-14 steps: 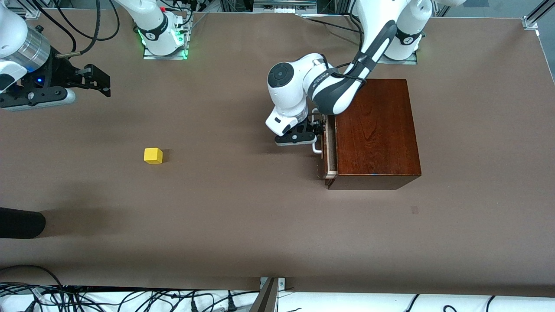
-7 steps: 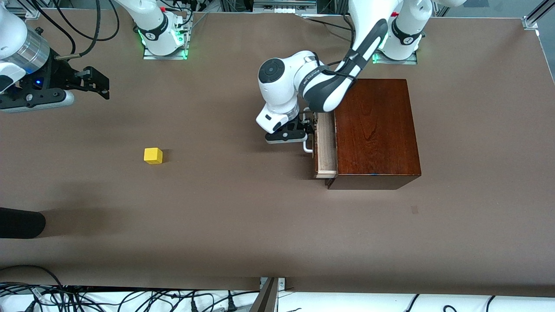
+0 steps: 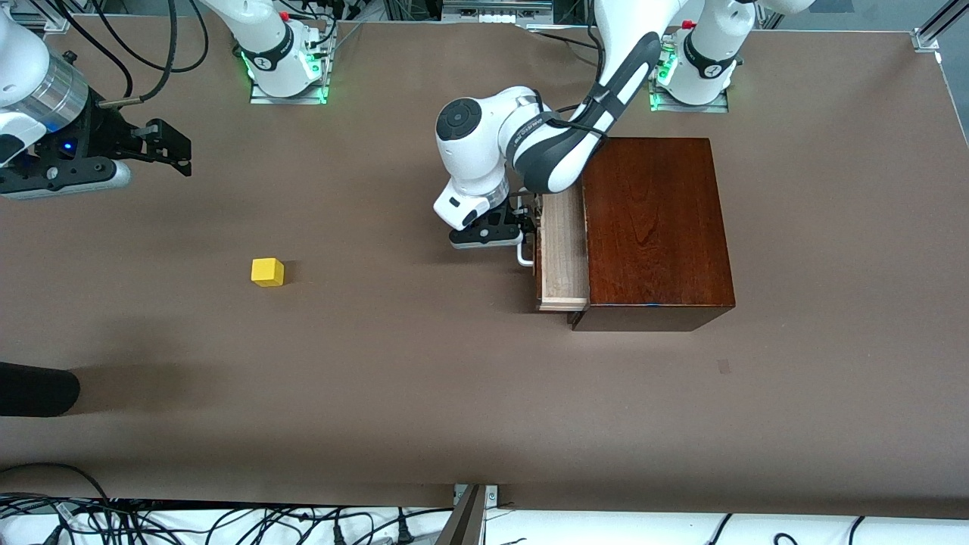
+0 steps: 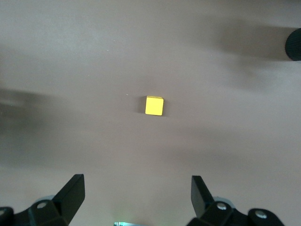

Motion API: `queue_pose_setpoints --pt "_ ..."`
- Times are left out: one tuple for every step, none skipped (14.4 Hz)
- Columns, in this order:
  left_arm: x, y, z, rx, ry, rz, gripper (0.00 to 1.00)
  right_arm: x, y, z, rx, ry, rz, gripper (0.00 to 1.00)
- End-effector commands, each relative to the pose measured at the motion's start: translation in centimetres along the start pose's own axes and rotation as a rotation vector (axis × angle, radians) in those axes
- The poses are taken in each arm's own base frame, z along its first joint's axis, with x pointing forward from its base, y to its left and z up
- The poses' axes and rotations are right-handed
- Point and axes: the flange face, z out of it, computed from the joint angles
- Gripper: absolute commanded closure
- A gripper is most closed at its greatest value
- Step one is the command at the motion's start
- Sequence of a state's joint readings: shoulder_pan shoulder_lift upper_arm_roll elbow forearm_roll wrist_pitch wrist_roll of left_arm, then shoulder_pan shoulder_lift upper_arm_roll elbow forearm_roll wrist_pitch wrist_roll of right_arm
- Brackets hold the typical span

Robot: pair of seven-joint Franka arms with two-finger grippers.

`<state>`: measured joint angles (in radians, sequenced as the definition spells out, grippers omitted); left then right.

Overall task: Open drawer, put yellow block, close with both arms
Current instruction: 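Pull the drawer open with the left gripper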

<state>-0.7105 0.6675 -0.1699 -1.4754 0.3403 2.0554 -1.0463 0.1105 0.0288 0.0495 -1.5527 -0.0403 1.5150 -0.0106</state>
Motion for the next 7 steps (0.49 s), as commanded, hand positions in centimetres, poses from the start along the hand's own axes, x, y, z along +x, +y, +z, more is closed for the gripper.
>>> queue_pose_setpoints --pt "-2.7 5.0 -1.1 -0.116 -0.047 -0.057 0.00 0.1 0.0 0.4 -0.021 -0.015 0.006 0.00" --pt "-2.4 5.0 -1.1 -0.116 -0.041 -0.062 0.00 0.1 0.0 0.6 -0.022 -0.018 0.006 0.00" --pt "-2.8 5.5 -1.0 -0.118 -0.042 -0.056 0.00 0.1 0.2 0.8 -0.028 -0.019 0.010 0.00" --pt "-2.6 5.8 -1.2 -0.126 -0.044 -0.064 0.00 0.1 0.3 1.2 -0.028 -0.025 0.021 0.00" --pt "-2.5 5.9 -0.9 -0.125 -0.045 -0.071 0.00 0.2 0.5 1.5 -0.025 -0.023 0.028 0.00" --pt "-2.4 6.1 -1.0 -0.129 -0.045 -0.079 0.00 0.2 0.5 2.0 -0.025 -0.033 0.027 0.00" --pt "-2.5 6.4 -0.7 -0.129 -0.045 -0.078 0.00 0.2 0.4 2.7 -0.022 -0.042 0.029 0.00"
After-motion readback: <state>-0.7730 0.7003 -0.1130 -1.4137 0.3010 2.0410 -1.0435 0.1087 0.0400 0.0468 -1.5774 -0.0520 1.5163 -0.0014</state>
